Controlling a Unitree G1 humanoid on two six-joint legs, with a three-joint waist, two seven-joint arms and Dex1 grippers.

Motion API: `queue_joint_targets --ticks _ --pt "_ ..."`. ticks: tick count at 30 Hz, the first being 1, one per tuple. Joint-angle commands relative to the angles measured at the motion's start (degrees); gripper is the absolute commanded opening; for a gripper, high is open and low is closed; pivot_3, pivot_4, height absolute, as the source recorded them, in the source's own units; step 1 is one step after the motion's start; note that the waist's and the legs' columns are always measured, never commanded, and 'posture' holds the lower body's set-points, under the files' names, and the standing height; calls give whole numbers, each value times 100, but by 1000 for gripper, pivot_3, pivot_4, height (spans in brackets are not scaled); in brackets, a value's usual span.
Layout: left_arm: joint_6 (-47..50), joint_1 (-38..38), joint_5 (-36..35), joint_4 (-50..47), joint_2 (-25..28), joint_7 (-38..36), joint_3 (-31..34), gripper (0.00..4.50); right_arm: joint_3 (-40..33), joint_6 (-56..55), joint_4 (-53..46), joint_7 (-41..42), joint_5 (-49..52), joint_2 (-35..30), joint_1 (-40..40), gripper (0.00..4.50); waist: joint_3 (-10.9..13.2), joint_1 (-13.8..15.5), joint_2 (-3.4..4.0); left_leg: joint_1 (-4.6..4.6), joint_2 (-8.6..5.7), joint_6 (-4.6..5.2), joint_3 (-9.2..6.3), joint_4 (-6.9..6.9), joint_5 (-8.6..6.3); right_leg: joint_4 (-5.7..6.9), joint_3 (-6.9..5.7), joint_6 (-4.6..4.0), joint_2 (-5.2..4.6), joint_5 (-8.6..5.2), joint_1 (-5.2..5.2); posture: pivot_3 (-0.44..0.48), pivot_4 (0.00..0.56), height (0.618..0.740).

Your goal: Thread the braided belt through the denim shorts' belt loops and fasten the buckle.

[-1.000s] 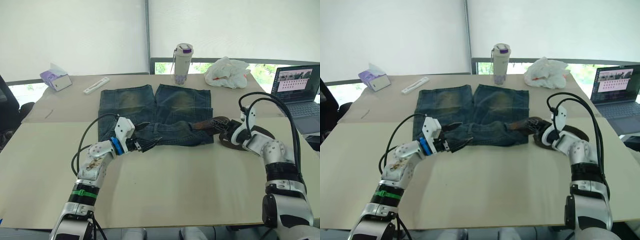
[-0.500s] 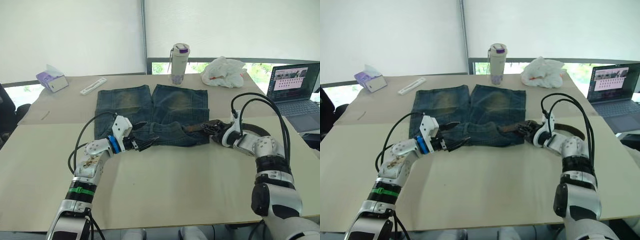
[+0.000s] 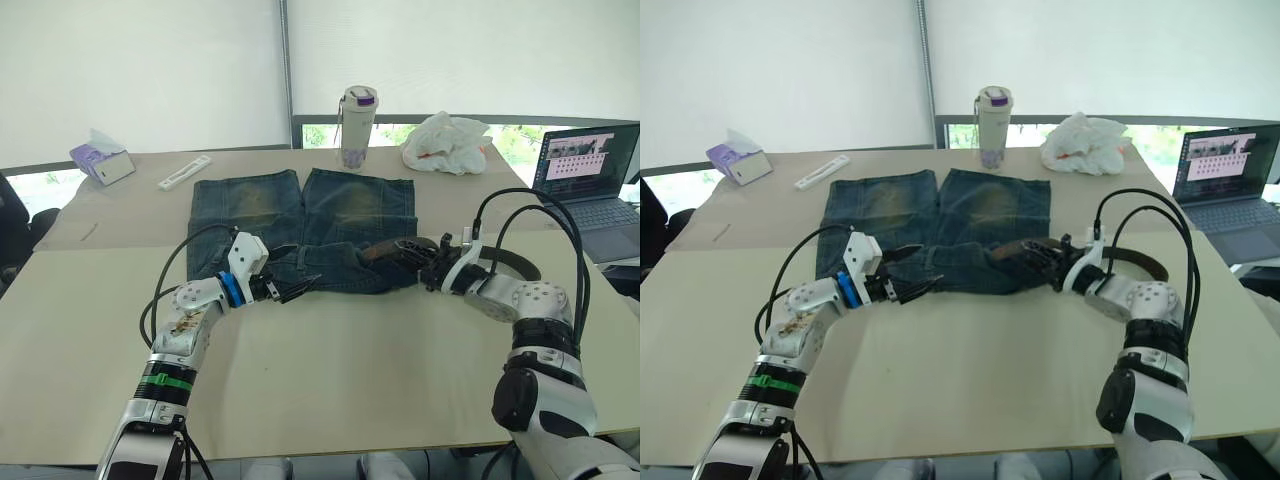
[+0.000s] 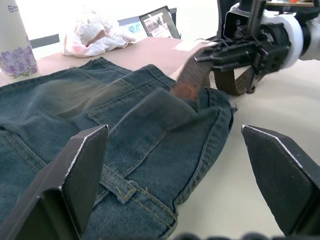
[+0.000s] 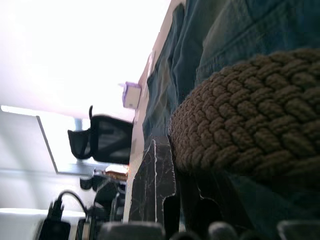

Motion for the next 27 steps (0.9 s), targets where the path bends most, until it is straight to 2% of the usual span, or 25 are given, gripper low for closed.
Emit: queue_joint_targets --ticks 1,8,14,21,27 --pt "-91 -80 20 -118 6 -20 21 4480 79 289 -471 329 145 -158 18 0 1 1 1 0 0 0 0 0 0 1 0 0 0 0 -1 0 150 740" --pt "-108 -14 44 -149 -12 8 8 4480 -382 315 -646 252 282 -394 307 0 1 44 0 -3 -3 0 1 1 0 -3 -3 1 -2 0 0 0 150 740" --pt "-105 18 74 -168 -31 27 -20 4480 -428 178 -526 258 110 -581 456 0 1 37 1 -4 -5 0 4 2 0 -1 -1 1 -2 -1 -1 0 150 740" --pt "-94 39 116 -172 -21 26 -35 4480 105 61 -508 723 -227 -759 440 0 1 18 0 -3 -5 0 17 2 0 -2 -1 2 0 -1 0 0 150 740" --pt "-94 34 198 -200 -97 71 -121 4480 490 -353 -139 835 -616 -593 -35 0 1 7 1 -3 -4 0 15 3 0 0 -1 2 2 -1 -1 0 150 740"
